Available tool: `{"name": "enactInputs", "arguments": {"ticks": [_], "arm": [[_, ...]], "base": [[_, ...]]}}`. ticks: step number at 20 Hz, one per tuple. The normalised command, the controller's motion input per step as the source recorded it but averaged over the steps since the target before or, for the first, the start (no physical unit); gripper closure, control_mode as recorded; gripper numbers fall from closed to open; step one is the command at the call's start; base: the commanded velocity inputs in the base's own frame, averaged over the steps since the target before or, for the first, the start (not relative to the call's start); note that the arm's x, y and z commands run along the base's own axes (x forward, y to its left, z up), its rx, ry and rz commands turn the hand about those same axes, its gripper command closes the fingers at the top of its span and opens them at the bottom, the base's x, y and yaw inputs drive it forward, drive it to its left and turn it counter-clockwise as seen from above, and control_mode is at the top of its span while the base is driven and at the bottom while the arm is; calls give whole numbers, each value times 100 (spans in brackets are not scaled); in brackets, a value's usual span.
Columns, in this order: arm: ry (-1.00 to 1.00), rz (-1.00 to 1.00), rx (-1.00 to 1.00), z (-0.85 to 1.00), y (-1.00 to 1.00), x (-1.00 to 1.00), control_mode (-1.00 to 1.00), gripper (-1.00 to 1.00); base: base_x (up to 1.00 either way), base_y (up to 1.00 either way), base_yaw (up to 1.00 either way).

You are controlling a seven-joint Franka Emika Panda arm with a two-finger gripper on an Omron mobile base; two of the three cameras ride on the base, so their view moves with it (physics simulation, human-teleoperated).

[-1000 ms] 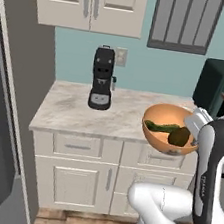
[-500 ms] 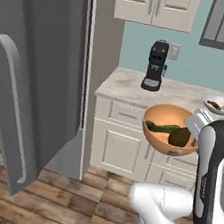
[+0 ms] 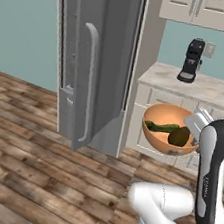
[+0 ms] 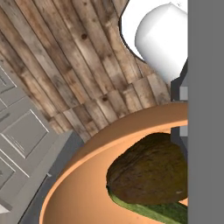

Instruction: Place the bowl with the squash and avocado on the second highest shelf of the fridge. Place the bowl with the chicken drumstick and fish on the top shelf of the fridge.

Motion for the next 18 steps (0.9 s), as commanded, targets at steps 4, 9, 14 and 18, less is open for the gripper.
{"name": "enactInputs", "arguments": {"ticks": [4,9,14,18], "arm": [[0,0,0,0,0,0,100,100],[0,0,0,0,0,0,100,100],[0,0,0,0,0,0,100,100],[0,0,0,0,0,0,100,100]], "base": [[-13,100,10],[35,100,2],[97,98,11],[51,75,41]]}}
